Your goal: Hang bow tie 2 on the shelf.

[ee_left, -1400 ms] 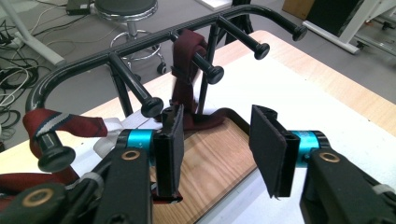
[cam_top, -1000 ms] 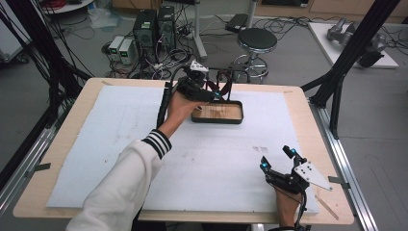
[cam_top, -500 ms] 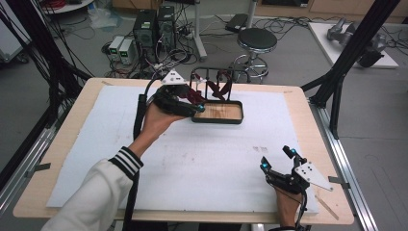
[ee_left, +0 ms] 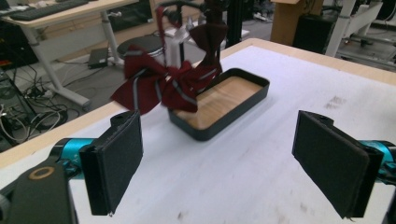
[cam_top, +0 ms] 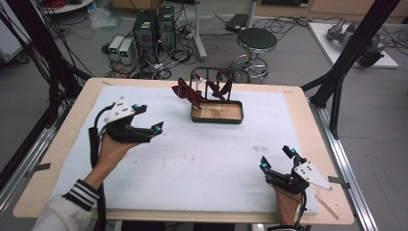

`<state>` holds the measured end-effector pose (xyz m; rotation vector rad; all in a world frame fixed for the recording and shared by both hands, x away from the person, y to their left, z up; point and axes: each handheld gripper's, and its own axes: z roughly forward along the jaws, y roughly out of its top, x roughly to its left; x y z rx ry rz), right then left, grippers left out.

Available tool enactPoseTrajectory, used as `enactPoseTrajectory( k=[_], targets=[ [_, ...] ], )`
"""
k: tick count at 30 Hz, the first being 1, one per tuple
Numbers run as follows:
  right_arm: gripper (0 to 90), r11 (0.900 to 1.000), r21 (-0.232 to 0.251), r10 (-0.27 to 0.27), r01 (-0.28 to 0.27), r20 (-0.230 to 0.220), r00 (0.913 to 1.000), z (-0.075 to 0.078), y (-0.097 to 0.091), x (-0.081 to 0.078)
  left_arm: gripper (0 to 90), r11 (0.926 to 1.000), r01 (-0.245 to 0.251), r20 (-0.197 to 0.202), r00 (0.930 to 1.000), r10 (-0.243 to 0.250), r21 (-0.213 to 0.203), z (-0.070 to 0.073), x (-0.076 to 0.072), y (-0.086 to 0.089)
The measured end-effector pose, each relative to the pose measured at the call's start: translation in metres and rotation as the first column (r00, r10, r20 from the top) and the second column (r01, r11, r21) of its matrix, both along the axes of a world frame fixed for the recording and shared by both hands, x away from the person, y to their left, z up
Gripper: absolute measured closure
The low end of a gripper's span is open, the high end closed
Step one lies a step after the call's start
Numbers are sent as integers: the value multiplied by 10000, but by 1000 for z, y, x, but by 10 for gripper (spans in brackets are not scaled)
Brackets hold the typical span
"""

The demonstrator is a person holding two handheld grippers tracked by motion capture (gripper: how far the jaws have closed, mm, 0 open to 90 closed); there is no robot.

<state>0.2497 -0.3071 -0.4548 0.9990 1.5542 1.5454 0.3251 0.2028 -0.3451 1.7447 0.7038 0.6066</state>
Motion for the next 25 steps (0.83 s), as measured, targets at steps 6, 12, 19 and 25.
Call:
enactPoseTrajectory(
  k=[6, 12, 19, 25],
  targets=[
    [97, 10000, -30, -46, 46, 16, 10000, 0, 0, 0, 164, 9935, -433, 496, 9976, 487, -1051, -42, -24, 47],
    [97, 9999, -72, -88, 88, -15, 10000, 0, 1, 0, 163, 9813, -719, 733, 9936, 861, -1785, -81, -42, 75],
    [97, 9998, -110, -160, 159, -38, 9999, 0, 1, 0, 163, 9749, -949, 1234, 9849, 1214, -2013, -102, -52, 84],
    [97, 9996, -162, -219, 219, -21, 9998, 0, 2, 0, 165, 9729, -943, 1373, 9826, 1250, -2112, -106, -55, 86]
  ],
)
